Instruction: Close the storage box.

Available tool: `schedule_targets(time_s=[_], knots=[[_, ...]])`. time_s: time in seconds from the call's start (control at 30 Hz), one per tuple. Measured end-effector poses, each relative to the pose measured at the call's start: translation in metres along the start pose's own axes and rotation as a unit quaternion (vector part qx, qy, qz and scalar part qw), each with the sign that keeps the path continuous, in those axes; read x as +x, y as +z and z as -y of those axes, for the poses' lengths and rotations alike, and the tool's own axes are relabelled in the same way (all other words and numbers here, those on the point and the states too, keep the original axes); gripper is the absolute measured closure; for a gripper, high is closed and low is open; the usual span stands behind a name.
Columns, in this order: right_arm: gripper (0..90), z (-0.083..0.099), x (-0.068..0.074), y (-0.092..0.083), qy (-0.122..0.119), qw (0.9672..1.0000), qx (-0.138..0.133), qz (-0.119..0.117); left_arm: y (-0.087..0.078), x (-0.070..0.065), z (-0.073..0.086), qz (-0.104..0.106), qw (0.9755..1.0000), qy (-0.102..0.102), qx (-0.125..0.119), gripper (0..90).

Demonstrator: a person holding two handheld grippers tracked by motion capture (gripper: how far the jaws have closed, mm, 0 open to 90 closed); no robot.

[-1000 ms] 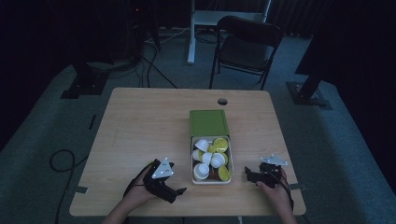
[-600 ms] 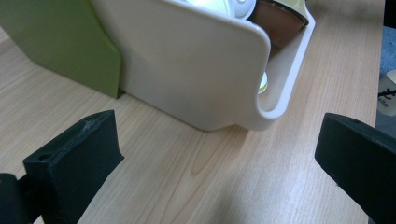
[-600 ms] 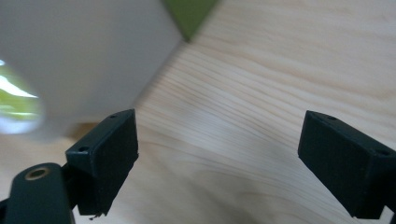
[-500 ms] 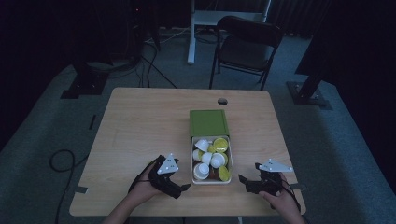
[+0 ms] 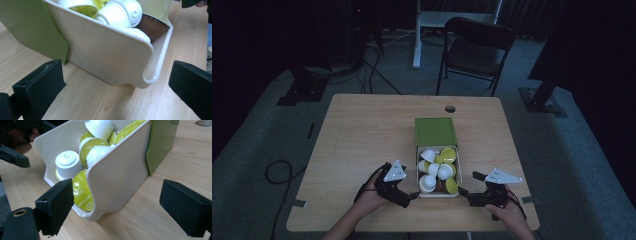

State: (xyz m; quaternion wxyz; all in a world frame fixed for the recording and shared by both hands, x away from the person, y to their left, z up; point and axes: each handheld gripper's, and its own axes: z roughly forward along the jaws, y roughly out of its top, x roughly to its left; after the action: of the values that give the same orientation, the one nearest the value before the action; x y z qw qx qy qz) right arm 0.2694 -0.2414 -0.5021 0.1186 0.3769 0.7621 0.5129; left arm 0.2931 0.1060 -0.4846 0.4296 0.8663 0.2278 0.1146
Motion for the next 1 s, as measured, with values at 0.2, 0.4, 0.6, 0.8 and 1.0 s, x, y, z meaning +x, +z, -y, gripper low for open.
schedule_targets(time_s=[0.2, 0.4, 0.6, 0.8, 1.0], knots=[[11.8, 0.003, -0.005, 0.005, 0.001, 1.0, 0.003, 0.005, 0.005, 0.002, -0.001, -0.013, 0.9999, 0.002, 0.002, 0.0], [11.7, 0.004, -0.01, 0.011, -0.011, 0.9998, 0.01, 0.01, 0.008, 0.004, -0.003, -0.024, 0.9997, 0.003, 0.002, 0.1], [11.2, 0.004, -0.013, 0.013, -0.007, 0.9999, 0.009, 0.009, 0.011, 0.008, -0.005, -0.03, 0.9995, -0.002, 0.007, 0.0], [11.2, 0.003, -0.014, 0.014, -0.004, 0.9999, 0.009, 0.008, 0.013, 0.009, -0.007, -0.028, 0.9996, -0.003, 0.006, 0.0], [11.2, 0.002, -0.016, 0.015, -0.004, 0.9999, 0.008, 0.012, 0.015, 0.012, -0.009, -0.03, 0.9995, -0.003, 0.01, 0.0]])
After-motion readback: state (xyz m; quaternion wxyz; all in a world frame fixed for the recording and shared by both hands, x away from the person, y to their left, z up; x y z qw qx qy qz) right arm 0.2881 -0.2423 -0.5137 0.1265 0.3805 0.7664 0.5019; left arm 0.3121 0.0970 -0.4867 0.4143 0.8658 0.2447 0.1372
